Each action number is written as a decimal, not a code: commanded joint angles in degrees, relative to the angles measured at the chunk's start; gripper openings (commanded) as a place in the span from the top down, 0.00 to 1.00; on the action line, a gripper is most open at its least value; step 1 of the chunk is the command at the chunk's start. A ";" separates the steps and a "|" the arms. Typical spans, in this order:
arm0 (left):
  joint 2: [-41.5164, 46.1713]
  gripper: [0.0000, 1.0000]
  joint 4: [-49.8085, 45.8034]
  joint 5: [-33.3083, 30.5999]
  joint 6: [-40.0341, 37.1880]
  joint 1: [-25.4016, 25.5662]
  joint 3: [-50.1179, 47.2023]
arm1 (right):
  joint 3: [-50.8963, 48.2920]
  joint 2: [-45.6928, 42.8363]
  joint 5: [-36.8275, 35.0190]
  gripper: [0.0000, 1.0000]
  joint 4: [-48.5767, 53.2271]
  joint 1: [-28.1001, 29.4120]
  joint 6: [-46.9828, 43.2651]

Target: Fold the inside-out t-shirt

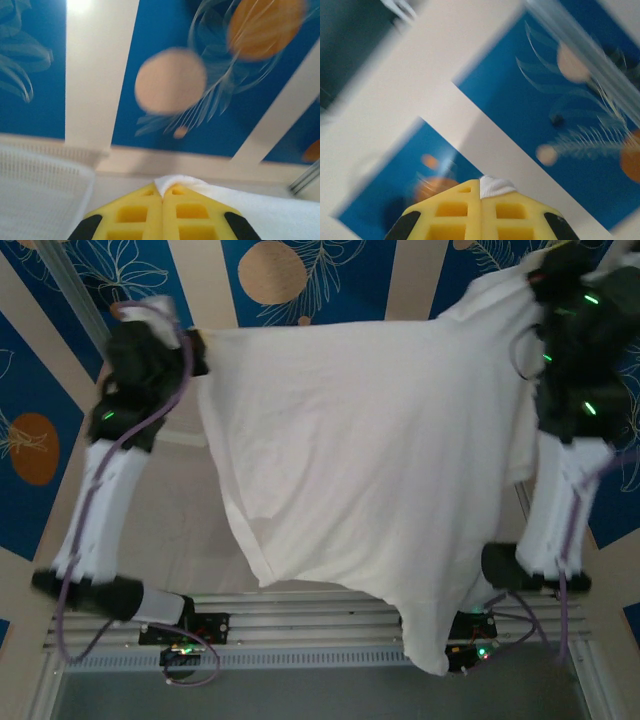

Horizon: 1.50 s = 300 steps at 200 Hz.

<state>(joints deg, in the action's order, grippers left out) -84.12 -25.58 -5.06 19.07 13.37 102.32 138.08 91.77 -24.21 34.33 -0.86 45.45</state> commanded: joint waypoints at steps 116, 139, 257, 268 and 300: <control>-14.36 0.60 -0.09 12.24 7.13 2.20 1.90 | 11.95 25.22 24.22 0.58 27.74 -2.26 -24.96; -10.87 0.99 -4.29 6.69 9.51 9.58 -9.11 | 2.83 23.81 27.68 0.77 39.19 -2.33 -20.94; -32.51 1.00 1.92 3.47 22.08 11.27 -22.21 | -68.19 15.53 23.14 1.00 -6.17 -1.71 2.49; -34.80 1.00 2.36 3.41 22.83 10.03 -20.98 | -66.08 18.11 22.75 1.00 -7.36 -1.20 3.21; -41.74 1.00 0.30 3.33 23.20 6.62 -14.45 | -53.40 27.79 21.29 1.00 -3.27 0.96 2.73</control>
<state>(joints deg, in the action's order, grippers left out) -120.01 -22.94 -0.23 40.40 22.83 83.90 76.23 114.04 -1.54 30.55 -1.74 46.52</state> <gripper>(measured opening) 0.043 0.046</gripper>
